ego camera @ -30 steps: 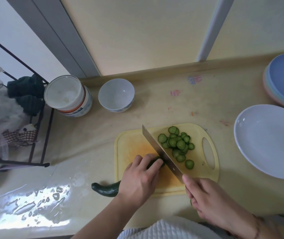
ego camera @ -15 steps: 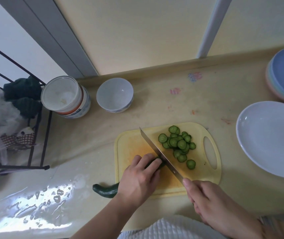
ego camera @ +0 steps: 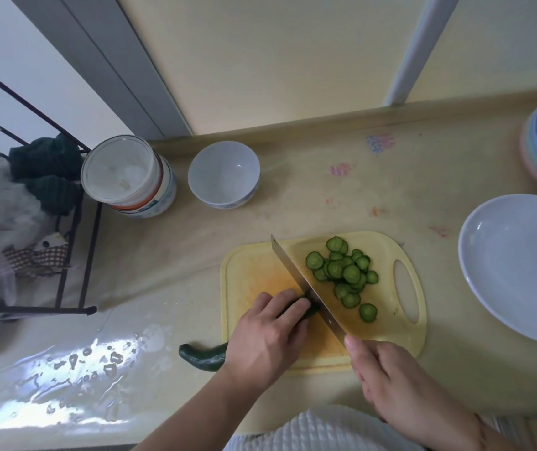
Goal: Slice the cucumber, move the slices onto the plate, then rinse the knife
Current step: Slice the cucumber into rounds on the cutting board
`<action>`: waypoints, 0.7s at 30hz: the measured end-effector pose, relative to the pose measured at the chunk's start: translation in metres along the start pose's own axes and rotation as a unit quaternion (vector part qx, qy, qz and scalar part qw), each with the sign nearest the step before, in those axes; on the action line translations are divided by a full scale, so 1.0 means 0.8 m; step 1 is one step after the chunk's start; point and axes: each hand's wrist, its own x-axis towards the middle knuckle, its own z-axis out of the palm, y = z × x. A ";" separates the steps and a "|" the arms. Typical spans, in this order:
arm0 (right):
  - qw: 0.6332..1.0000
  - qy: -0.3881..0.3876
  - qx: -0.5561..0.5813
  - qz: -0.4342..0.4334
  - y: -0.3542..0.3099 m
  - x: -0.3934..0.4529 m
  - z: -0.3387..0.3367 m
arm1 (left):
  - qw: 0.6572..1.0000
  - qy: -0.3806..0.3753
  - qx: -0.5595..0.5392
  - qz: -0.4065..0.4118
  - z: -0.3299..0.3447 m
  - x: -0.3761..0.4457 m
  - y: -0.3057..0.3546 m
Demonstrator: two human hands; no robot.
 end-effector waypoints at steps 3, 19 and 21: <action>1.000 0.005 -0.005 -0.018 0.003 0.013 0.007 | 1.000 0.004 -0.004 0.002 0.002 -0.001 -0.002; 0.999 -0.004 0.033 -0.011 -0.003 0.019 -0.006 | 0.999 0.014 -0.004 0.033 0.002 -0.005 0.001; 0.999 0.000 0.026 -0.029 -0.005 0.012 -0.005 | 0.999 0.017 -0.010 0.031 0.002 -0.002 0.001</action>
